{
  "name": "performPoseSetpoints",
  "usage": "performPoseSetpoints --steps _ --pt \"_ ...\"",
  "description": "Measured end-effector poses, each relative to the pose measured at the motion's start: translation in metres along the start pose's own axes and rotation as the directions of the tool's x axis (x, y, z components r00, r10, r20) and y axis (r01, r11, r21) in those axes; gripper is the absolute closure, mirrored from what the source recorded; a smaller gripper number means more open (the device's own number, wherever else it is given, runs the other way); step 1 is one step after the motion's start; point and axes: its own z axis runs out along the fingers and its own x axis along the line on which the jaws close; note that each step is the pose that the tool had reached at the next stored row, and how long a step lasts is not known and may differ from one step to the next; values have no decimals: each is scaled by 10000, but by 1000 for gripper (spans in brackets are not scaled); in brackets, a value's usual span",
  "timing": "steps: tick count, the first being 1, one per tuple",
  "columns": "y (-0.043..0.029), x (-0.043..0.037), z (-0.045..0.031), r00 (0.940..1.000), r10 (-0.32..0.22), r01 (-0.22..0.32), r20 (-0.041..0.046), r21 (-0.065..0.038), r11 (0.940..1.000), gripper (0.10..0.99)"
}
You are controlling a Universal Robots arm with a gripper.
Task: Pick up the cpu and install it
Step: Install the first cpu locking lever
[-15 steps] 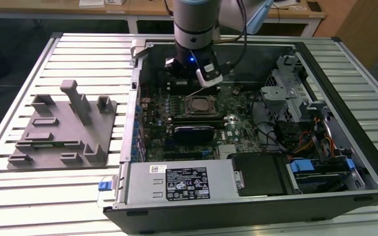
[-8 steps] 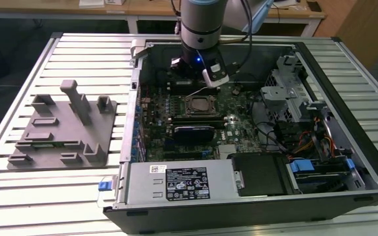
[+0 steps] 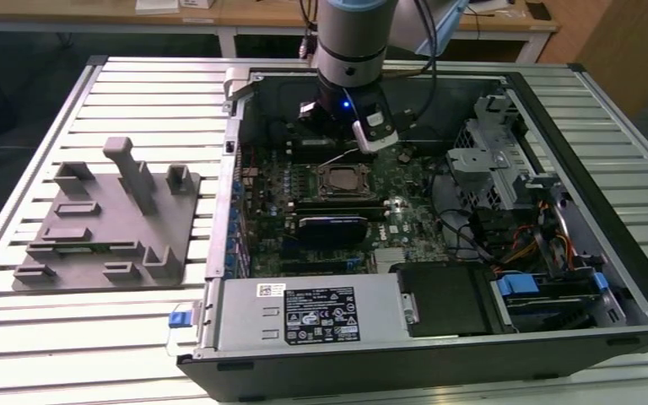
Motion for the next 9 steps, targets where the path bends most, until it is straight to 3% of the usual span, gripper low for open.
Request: performPoseSetpoints --steps 9 --pt "-26 -3 102 10000 26 -26 79 -10 10000 980"
